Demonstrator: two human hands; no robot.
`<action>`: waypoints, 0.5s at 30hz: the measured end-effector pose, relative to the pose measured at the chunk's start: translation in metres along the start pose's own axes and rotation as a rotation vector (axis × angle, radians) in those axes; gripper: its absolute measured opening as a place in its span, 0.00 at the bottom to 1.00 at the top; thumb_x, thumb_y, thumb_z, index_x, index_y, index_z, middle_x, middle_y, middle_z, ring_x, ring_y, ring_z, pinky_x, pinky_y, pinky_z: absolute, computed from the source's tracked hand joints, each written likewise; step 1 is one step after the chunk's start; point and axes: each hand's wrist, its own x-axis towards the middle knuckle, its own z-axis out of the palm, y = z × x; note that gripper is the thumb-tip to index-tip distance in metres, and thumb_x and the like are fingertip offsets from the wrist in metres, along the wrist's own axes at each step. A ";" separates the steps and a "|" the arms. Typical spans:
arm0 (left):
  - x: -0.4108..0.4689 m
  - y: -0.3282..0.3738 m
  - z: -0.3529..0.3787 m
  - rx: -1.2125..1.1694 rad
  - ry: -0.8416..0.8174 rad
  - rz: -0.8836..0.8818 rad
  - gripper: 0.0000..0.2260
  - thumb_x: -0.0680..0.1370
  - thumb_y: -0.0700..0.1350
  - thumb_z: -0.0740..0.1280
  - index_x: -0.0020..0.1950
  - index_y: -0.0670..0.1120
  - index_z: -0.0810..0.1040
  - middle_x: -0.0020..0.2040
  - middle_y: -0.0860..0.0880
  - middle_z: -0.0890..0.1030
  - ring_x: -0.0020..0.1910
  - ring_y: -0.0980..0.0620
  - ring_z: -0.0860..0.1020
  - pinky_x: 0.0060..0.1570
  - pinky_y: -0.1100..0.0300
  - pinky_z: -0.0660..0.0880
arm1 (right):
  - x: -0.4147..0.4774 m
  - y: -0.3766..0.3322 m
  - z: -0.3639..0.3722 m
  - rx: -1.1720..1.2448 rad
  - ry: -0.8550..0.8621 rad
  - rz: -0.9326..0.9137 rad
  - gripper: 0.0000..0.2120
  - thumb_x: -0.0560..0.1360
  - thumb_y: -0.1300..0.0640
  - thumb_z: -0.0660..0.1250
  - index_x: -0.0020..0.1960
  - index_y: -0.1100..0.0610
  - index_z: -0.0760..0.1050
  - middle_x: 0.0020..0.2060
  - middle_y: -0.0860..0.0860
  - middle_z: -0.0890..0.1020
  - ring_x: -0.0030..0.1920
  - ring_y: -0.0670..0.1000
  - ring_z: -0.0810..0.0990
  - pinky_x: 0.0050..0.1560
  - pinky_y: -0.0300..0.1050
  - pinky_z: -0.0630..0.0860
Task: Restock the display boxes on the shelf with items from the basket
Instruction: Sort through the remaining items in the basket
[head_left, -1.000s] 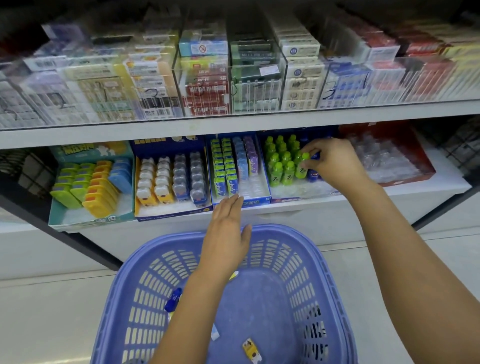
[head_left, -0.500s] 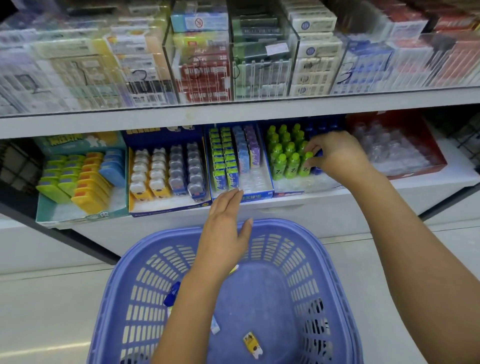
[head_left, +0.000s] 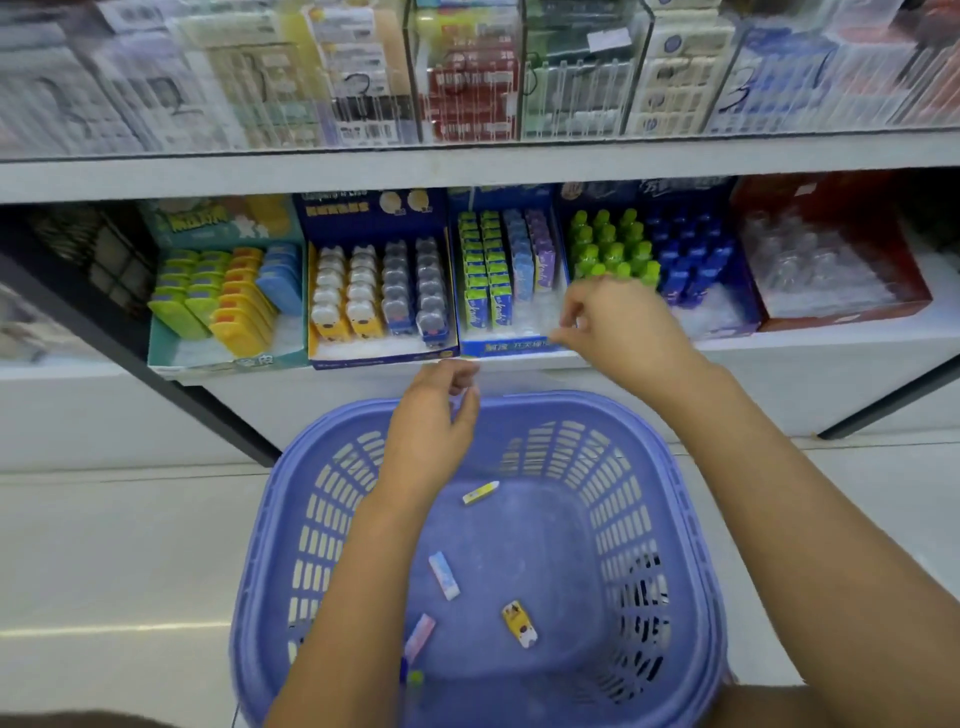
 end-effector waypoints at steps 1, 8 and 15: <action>-0.003 -0.010 0.000 0.009 -0.047 -0.060 0.10 0.78 0.41 0.64 0.59 0.44 0.77 0.50 0.49 0.79 0.47 0.52 0.78 0.47 0.67 0.71 | -0.008 -0.013 0.017 -0.007 -0.113 -0.077 0.07 0.70 0.50 0.71 0.42 0.52 0.77 0.43 0.53 0.81 0.47 0.55 0.79 0.41 0.43 0.68; -0.053 -0.106 0.028 0.349 -0.567 -0.490 0.15 0.78 0.41 0.65 0.63 0.39 0.76 0.62 0.40 0.78 0.61 0.45 0.76 0.57 0.59 0.68 | -0.095 -0.044 0.158 -0.060 -0.988 -0.174 0.26 0.71 0.56 0.72 0.66 0.56 0.70 0.61 0.58 0.76 0.60 0.57 0.75 0.54 0.45 0.71; -0.104 -0.166 0.036 0.507 -0.632 -0.781 0.15 0.79 0.40 0.59 0.63 0.35 0.72 0.63 0.37 0.75 0.62 0.41 0.74 0.58 0.55 0.71 | -0.146 -0.021 0.226 -0.107 -1.214 -0.148 0.24 0.74 0.53 0.66 0.68 0.56 0.68 0.58 0.56 0.75 0.60 0.59 0.76 0.52 0.45 0.73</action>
